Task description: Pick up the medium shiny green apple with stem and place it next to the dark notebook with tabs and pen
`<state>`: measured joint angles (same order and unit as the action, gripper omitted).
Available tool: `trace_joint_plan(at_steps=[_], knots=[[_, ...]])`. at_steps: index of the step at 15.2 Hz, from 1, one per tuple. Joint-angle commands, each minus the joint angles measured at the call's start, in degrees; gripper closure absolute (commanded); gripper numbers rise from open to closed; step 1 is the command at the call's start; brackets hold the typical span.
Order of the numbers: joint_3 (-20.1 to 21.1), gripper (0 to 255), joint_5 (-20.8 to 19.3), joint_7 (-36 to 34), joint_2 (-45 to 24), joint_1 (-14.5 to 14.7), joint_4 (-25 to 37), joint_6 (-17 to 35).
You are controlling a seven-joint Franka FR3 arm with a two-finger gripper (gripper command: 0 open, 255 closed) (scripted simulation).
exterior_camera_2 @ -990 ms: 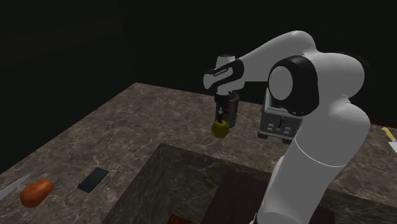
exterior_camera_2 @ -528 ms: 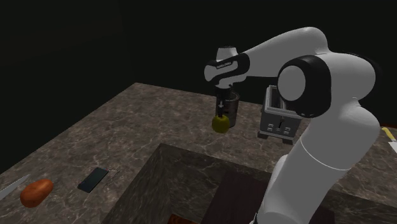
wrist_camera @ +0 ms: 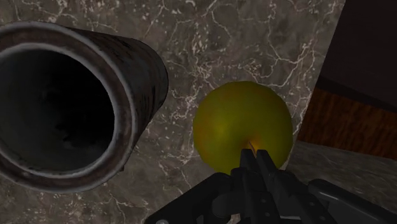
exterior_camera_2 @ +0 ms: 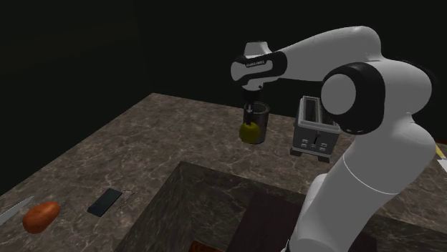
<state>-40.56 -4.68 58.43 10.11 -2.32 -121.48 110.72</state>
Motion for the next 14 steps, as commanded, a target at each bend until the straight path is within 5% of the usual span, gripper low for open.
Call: trace_joint_plan(at_steps=[1,14], knots=[[0.21,255,-0.22,-0.21,0.46,0.00,1.42,-1.81],[1.30,255,-0.63,-0.95,1.80,0.27,10.24,-11.73]])
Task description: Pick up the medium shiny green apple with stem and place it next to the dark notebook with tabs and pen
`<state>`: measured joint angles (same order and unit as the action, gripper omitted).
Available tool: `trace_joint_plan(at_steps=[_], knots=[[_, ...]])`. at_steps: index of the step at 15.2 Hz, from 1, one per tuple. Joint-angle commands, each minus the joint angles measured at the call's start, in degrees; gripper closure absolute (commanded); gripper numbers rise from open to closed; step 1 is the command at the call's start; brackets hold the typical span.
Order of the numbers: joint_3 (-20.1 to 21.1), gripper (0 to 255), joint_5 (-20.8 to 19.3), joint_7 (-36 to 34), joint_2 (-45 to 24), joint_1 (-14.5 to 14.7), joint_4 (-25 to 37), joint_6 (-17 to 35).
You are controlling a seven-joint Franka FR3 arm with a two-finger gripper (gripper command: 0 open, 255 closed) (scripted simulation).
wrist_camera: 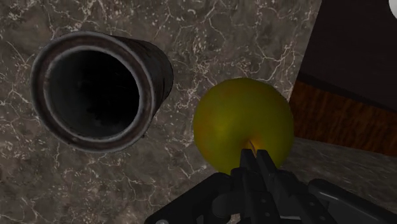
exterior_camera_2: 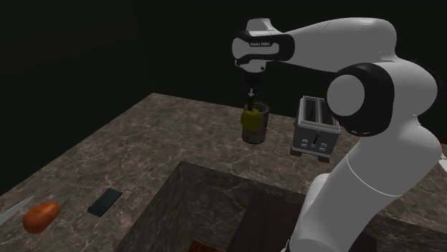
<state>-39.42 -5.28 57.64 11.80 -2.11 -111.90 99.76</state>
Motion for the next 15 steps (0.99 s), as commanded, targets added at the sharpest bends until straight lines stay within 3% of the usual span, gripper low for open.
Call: trace_joint_plan(at_steps=[1,15], knots=[[1.15,255,-0.06,-1.70,0.56,0.55,0.14,-0.68],[13.04,255,3.53,-20.25,-0.77,8.18,-0.36,0.65]])
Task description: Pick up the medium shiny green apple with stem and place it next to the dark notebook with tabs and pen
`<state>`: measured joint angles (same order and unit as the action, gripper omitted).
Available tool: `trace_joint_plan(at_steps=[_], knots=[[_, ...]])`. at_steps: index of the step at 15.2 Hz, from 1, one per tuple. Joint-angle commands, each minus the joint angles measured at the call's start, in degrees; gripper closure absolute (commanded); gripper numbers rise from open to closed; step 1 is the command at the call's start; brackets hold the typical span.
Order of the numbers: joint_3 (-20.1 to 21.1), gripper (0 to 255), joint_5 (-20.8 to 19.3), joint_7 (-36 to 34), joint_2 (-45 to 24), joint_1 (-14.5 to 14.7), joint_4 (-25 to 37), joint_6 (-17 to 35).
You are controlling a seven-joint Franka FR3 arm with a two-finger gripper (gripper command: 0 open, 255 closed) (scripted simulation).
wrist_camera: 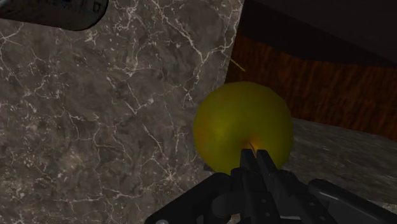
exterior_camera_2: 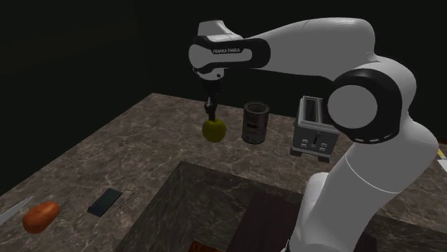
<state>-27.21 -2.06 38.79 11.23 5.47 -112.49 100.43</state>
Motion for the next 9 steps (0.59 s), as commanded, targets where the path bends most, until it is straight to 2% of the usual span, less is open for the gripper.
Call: trace_joint_plan(at_steps=[1,9], knots=[[1.53,255,0.71,-2.54,-0.76,1.17,0.68,0.06],[6.53,255,4.07,-10.98,-7.06,5.66,6.70,0.13]])
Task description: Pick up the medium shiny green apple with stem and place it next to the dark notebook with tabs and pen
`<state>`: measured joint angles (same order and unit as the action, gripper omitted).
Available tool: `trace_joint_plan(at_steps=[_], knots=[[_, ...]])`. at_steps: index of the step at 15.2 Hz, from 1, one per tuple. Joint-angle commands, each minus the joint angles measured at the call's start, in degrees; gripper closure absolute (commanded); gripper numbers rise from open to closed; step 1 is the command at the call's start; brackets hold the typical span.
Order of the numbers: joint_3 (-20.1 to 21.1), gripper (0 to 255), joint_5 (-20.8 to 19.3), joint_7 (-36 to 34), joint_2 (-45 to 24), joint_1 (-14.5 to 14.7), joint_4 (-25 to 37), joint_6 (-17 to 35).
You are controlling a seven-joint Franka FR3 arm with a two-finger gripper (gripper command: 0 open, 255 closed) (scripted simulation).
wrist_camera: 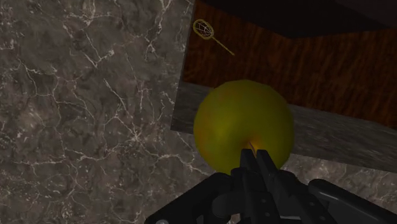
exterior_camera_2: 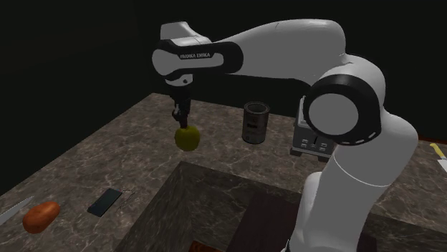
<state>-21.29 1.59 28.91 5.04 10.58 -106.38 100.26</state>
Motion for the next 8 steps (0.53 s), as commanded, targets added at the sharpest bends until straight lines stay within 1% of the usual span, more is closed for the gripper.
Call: trace_joint_plan(at_steps=[1,8], knots=[[1.15,255,0.84,-2.08,-1.87,1.09,1.65,0.22],[4.58,255,3.57,-8.52,-10.21,4.47,11.32,-1.14]])
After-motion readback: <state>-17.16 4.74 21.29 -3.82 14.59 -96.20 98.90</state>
